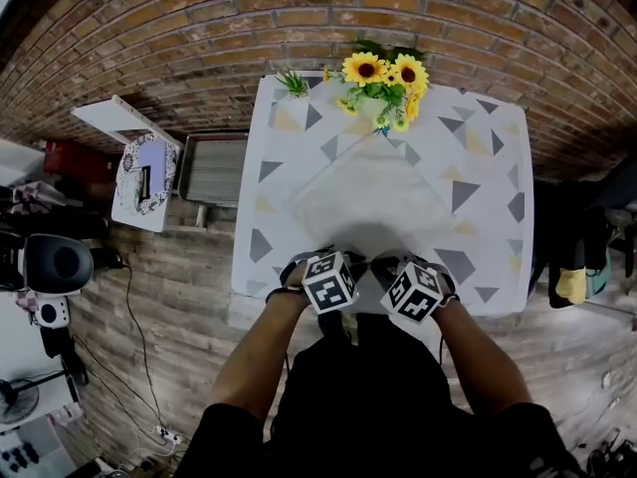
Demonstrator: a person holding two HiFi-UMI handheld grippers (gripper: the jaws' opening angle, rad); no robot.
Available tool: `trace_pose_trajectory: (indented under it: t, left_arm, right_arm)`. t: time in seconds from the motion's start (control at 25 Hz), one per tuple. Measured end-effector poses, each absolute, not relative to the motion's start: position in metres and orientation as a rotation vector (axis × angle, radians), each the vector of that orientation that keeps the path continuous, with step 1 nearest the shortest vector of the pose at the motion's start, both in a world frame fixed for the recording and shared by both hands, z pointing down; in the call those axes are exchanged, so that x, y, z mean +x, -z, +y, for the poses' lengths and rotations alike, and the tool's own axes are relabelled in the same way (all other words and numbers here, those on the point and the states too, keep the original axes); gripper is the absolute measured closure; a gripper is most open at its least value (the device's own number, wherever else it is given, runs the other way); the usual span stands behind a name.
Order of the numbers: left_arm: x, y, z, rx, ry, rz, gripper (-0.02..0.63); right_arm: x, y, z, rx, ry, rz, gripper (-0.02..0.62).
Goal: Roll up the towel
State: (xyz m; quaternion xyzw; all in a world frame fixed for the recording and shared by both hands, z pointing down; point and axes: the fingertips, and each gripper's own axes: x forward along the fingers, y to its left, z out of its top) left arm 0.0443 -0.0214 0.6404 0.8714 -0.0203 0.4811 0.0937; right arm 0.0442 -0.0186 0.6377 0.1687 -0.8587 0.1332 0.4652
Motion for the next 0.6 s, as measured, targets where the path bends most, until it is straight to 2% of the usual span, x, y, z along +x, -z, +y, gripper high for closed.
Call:
trace_pose_trajectory:
  t: [0.16, 0.4, 0.6]
  left_arm:
    - [0.041, -0.633, -0.025, 2.653, -1.537, -0.089, 0.505]
    - [0.040, -0.645, -0.019, 2.707, -1.739, -0.080, 0.500]
    - [0.039, -0.648, -0.029, 2.671, -1.702, -0.150, 0.508]
  right_arm:
    - [0.046, -0.640, -0.025, 0.388, -0.354, -2.115, 0.571]
    - [0.049, -0.642, -0.035, 0.394, -0.388, -2.133, 0.568]
    - [0.050, -0.625, -0.035, 0.396, -0.315, -2.169, 0.523]
